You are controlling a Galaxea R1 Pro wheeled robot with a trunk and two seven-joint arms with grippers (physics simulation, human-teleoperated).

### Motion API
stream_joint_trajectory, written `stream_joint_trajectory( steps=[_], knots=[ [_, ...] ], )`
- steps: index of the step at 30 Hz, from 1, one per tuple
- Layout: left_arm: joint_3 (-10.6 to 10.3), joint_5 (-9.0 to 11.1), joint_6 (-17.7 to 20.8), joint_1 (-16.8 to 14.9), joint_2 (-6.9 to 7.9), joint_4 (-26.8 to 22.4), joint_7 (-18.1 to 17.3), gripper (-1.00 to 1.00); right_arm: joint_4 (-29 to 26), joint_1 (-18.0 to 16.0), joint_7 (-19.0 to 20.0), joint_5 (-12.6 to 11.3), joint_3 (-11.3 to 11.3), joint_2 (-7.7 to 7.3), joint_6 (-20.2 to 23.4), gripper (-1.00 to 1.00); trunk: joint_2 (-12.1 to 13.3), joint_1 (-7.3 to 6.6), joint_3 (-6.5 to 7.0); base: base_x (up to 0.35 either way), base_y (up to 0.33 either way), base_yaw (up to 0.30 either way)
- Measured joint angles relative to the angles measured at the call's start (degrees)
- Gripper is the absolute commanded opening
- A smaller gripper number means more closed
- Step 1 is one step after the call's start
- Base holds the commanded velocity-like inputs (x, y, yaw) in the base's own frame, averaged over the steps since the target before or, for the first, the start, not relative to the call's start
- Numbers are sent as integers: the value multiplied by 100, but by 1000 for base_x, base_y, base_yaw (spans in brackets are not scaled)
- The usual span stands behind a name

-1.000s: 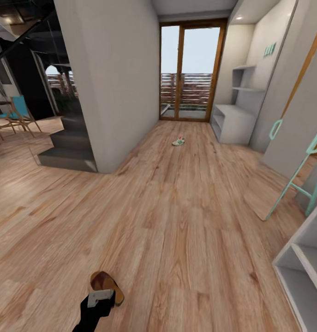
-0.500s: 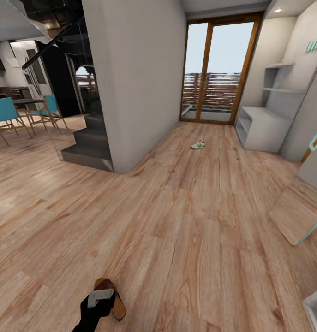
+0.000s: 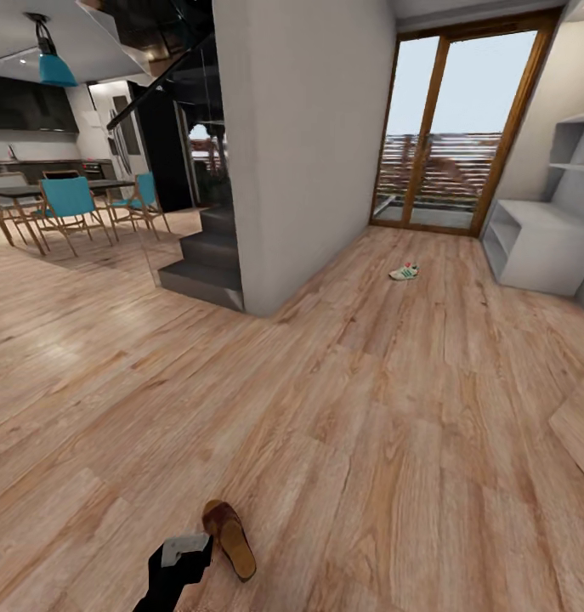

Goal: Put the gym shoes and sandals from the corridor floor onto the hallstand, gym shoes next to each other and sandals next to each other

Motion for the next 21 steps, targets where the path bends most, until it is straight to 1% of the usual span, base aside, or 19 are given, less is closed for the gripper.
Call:
stream_joint_trajectory(
  steps=[3, 13, 21],
  knots=[
    [0, 0, 0, 0, 0, 1, 3, 100, 0, 0, 0, 0, 0, 0, 0, 100, 0, 0, 0, 34, -29, 288],
    [0, 1, 0, 0, 0, 2, 6, 100, -2, 1, 0, 0, 0, -1, 0, 100, 0, -2, 0, 160, -204, 288],
    [0, 0, 0, -1, 0, -1, 7, 100, 0, 0, 0, 0, 0, 0, 0, 100, 0, 0, 0, 33, -29, 288]
  ],
)
